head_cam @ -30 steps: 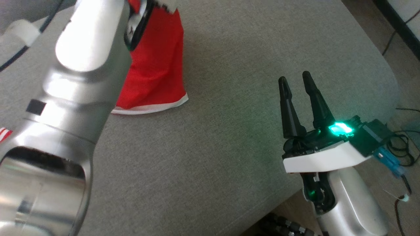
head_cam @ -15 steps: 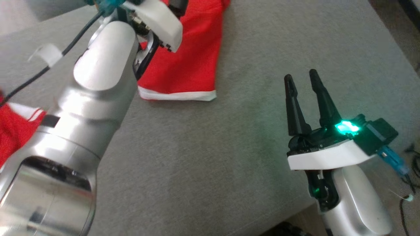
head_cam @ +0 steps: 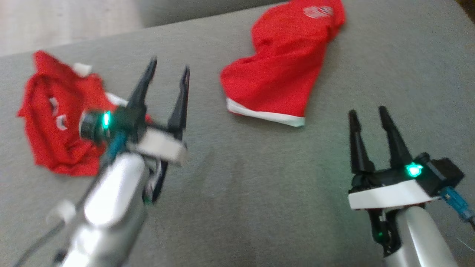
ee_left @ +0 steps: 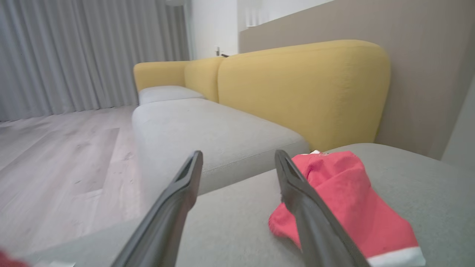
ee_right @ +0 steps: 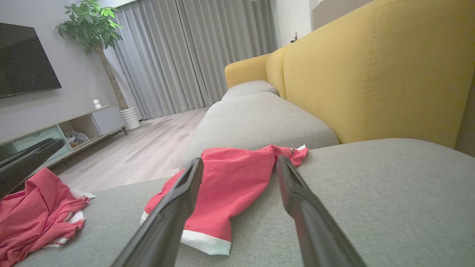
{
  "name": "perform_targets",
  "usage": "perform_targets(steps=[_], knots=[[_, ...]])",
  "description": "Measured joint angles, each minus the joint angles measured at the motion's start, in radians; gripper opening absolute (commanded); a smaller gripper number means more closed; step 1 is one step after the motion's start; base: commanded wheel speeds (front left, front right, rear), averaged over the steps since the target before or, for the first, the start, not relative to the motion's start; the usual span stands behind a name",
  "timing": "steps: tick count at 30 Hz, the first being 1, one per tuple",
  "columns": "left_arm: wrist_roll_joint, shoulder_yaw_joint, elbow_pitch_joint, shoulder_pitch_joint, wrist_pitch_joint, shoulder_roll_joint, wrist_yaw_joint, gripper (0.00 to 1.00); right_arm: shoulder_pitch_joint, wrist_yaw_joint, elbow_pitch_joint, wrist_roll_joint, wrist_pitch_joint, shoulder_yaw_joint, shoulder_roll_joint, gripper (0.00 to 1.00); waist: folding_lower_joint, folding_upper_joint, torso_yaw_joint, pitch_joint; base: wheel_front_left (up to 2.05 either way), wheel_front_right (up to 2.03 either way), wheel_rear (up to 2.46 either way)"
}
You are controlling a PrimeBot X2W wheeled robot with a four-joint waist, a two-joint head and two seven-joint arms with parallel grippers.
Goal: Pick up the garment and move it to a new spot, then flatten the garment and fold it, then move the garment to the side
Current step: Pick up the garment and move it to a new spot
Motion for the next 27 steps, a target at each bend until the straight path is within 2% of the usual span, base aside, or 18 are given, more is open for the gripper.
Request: perform_targets(steps=[3, 9, 16, 27], knots=[[0.019, 0.041, -0.105, 0.157, 0.0, 0.002, 0.046, 1.0, 0.015, 0.0, 0.0, -0.014, 0.0, -0.033, 0.0, 1.0, 0.0, 0.0, 0.054, -0.024, 0.0, 0.0, 0.0], [0.062, 0.116, -0.207, 0.394, 0.0, -0.027, 0.083, 1.0, 0.048, 0.0, 0.005, -0.028, 0.0, -0.05, 0.0, 1.0, -0.0002, 0.0, 0.124, -0.071, 0.0, 0.0, 0.0], [0.124, 0.154, -0.232, 0.435, 0.0, -0.085, 0.048, 1.0, 0.058, 0.0, 0.017, -0.031, 0.0, -0.053, 0.0, 1.0, 0.0001, 0.0, 0.149, -0.084, 0.0, 0.0, 0.0], [0.178, 0.191, -0.227, 0.433, 0.0, -0.117, 0.0, 1.0, 0.031, 0.0, 0.089, -0.054, 0.0, -0.052, 0.0, 1.0, 0.0001, 0.0, 0.154, -0.055, 0.0, 0.0, 0.0]])
